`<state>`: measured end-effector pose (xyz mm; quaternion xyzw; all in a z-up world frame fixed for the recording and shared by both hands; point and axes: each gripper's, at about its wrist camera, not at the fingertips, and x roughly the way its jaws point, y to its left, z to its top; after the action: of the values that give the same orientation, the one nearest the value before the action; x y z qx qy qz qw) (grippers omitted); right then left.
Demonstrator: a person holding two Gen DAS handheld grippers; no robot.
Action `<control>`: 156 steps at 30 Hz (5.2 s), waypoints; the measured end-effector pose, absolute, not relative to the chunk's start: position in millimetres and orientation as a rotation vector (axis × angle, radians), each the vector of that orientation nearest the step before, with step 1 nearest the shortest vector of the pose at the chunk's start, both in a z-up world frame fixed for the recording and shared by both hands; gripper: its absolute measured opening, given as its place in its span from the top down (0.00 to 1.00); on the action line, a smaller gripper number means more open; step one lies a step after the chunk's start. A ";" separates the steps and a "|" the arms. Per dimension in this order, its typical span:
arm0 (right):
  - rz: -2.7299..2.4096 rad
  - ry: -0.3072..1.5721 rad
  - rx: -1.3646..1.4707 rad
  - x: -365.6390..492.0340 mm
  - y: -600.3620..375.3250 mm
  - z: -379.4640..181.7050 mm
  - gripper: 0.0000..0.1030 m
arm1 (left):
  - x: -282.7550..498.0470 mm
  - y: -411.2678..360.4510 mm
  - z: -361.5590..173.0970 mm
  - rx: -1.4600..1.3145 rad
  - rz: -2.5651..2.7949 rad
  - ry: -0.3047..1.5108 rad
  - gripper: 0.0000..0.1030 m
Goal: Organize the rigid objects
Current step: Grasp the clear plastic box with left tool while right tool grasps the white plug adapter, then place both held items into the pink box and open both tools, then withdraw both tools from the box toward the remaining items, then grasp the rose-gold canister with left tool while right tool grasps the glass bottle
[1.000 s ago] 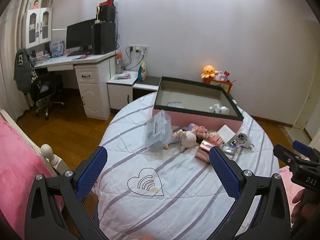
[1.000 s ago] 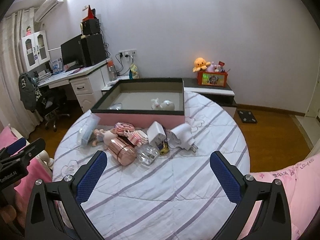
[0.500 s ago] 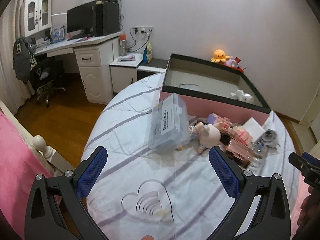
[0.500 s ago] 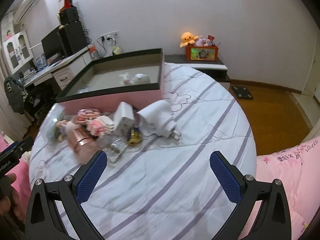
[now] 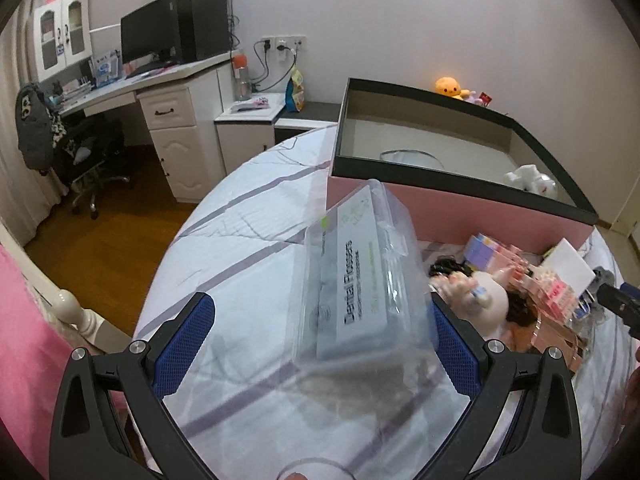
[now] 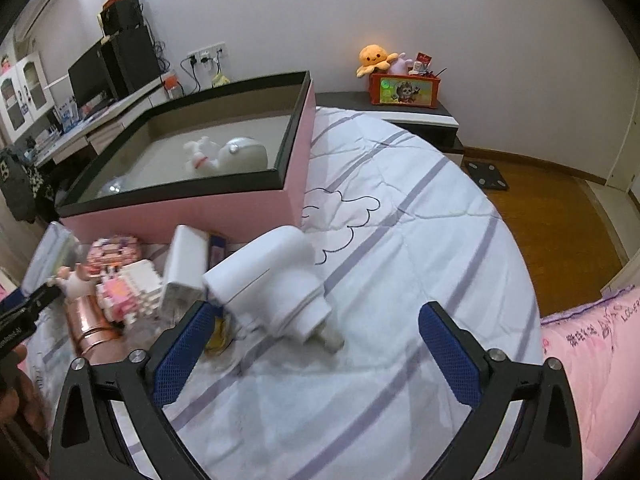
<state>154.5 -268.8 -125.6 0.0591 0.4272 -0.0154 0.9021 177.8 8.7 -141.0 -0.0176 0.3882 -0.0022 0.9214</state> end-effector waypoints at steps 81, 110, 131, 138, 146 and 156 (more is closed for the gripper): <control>0.116 0.663 0.164 189.6 -227.0 -16.0 0.11 | 198.7 -8.1 -12.4 -0.038 -0.145 0.586 0.00; 0.100 0.610 0.131 16.9 -208.7 -16.9 0.10 | 19.4 13.1 -16.1 -0.076 -0.087 0.564 0.00; 0.093 0.623 0.121 12.8 -208.3 -16.0 0.10 | 12.3 9.0 -16.2 -0.085 -0.098 0.566 0.00; 0.094 0.641 0.122 20.3 -211.4 -23.4 0.10 | 19.1 6.0 -21.5 -0.077 -0.100 0.587 0.00; 0.089 0.688 0.116 36.6 -217.0 -43.9 0.10 | 33.2 -7.2 -39.3 -0.059 -0.123 0.632 0.00; 0.093 0.805 0.104 66.2 -228.5 -91.4 0.10 | 68.1 -46.8 -81.1 -0.012 -0.182 0.723 0.00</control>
<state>66.2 -228.5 -91.4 0.0506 0.3912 0.0453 0.9178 68.1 -46.8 -81.1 -0.0058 0.3533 -0.0887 0.9313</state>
